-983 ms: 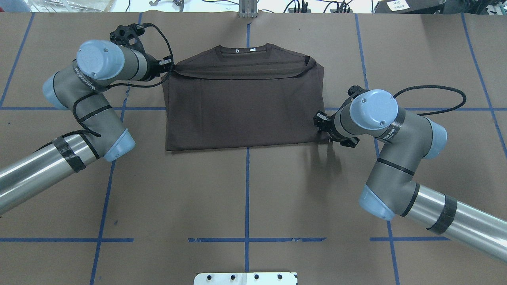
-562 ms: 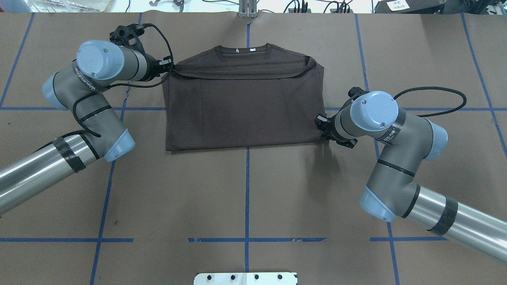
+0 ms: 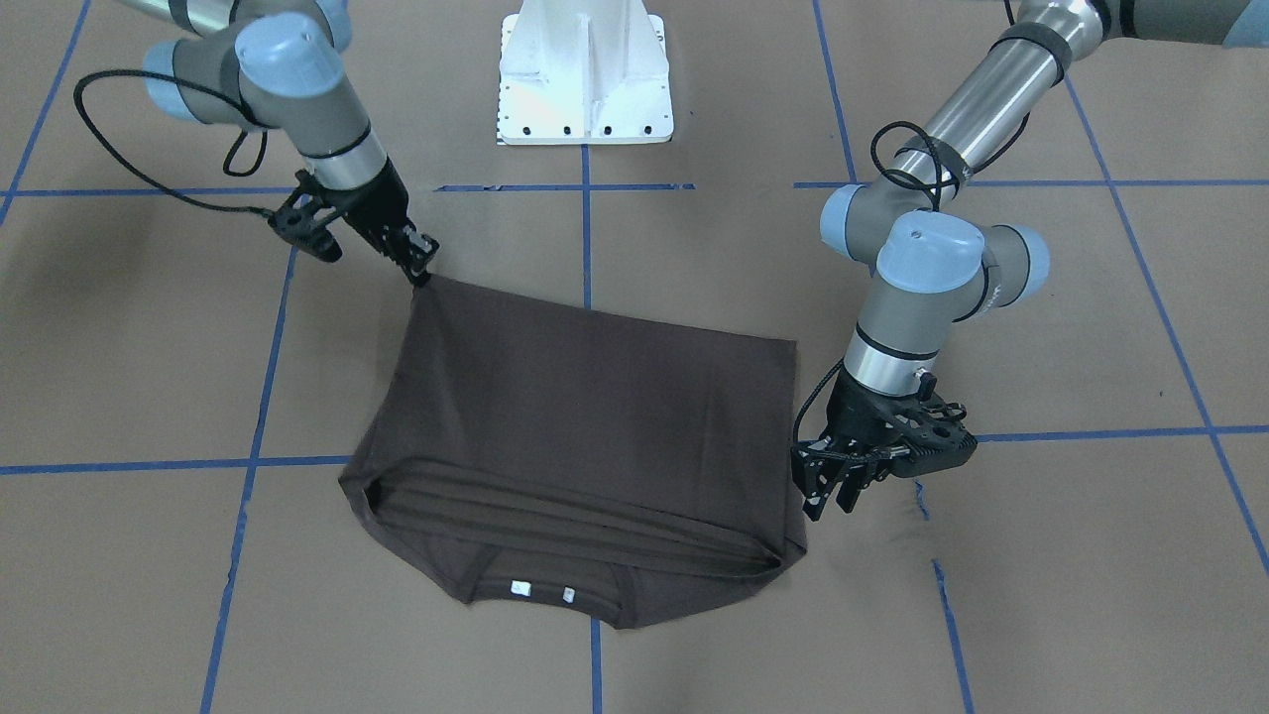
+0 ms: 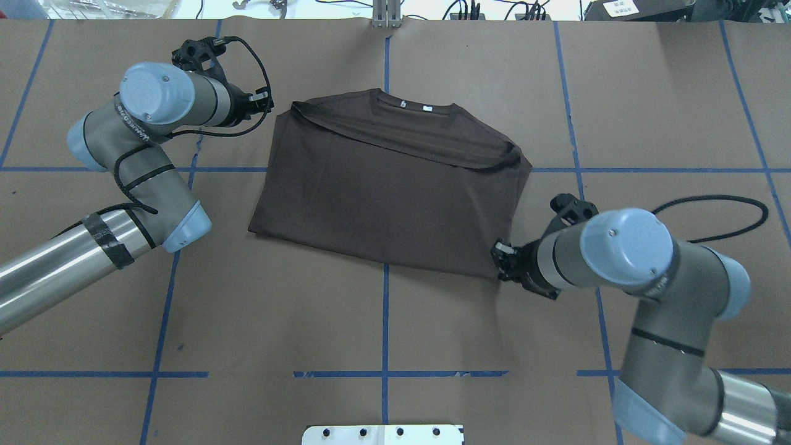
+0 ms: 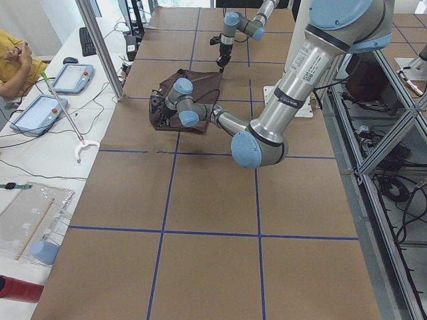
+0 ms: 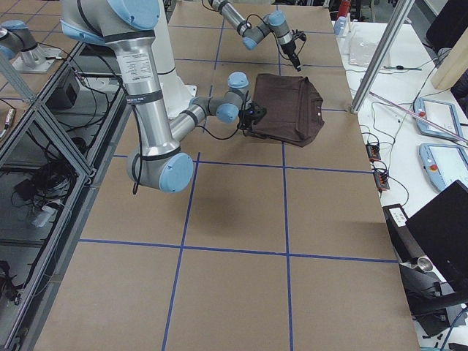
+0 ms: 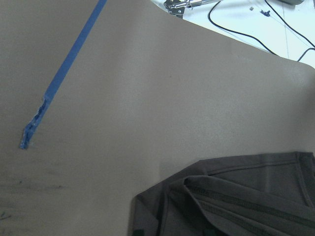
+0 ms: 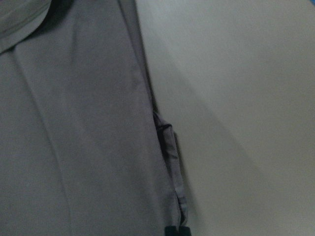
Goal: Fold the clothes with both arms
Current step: 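Grasp the folded shirt corner with the right gripper and drag it toward the robot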
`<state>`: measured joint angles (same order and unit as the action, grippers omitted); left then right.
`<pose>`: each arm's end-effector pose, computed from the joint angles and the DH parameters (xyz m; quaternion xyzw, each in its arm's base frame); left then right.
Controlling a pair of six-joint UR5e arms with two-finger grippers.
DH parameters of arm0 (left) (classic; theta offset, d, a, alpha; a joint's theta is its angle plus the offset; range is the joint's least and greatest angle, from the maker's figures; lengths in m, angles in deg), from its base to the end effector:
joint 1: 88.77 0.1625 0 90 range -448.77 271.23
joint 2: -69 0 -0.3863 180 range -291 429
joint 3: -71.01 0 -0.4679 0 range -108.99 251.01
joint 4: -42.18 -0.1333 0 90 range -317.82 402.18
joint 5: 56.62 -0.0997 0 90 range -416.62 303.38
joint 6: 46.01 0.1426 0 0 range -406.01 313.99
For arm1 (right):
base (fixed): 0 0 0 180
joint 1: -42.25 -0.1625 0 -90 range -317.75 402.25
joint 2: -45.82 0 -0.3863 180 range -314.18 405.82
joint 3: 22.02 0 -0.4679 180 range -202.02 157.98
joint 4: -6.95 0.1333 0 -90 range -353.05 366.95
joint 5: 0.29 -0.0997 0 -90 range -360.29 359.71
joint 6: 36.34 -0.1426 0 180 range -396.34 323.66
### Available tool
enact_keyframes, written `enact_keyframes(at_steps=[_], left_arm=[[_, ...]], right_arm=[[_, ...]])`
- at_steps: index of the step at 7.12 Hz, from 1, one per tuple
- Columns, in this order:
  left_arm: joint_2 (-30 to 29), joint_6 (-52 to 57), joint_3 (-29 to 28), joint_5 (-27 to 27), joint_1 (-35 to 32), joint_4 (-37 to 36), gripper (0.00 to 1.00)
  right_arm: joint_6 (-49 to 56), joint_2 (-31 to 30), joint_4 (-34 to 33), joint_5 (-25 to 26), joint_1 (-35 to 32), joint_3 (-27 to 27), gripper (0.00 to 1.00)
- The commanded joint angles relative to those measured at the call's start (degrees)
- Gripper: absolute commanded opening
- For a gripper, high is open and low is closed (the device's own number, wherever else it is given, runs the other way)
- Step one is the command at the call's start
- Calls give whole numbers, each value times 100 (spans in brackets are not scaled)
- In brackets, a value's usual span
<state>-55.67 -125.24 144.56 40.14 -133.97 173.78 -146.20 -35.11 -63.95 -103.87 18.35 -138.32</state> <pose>0.5069 -0.6758 0.3189 0.1884 0.4635 -0.2280 0.8352 -0.5202 -0.3397 0.2725 -0.0890 -0.4579 0.2788 0.8395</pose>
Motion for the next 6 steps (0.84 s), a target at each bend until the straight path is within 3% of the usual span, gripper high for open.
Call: enact_keyframes(at_steps=[1, 2, 3, 4, 5, 6], left_arm=[[-5, 4, 9, 18, 11, 68, 50], [-31, 13, 44, 36, 11, 68, 50], [-48, -13, 114, 45, 11, 59, 50], [4, -57, 350, 271, 20, 33, 50], [335, -162, 796, 769, 29, -11, 51], [573, -519, 1148, 940, 55, -11, 51]], right_arm=[[-123, -1446, -12, -816, 989, -1401, 0], [-124, -1626, -3, -1205, 1306, -1422, 0], [-254, -1593, -3, -1200, 1788, -1431, 15], [-551, -1592, -3, -1165, 2054, -1422, 99], [-946, -1575, -3, -1112, 1926, -1431, 100], [-967, -1462, -3, -1112, 1472, -1439, 100]])
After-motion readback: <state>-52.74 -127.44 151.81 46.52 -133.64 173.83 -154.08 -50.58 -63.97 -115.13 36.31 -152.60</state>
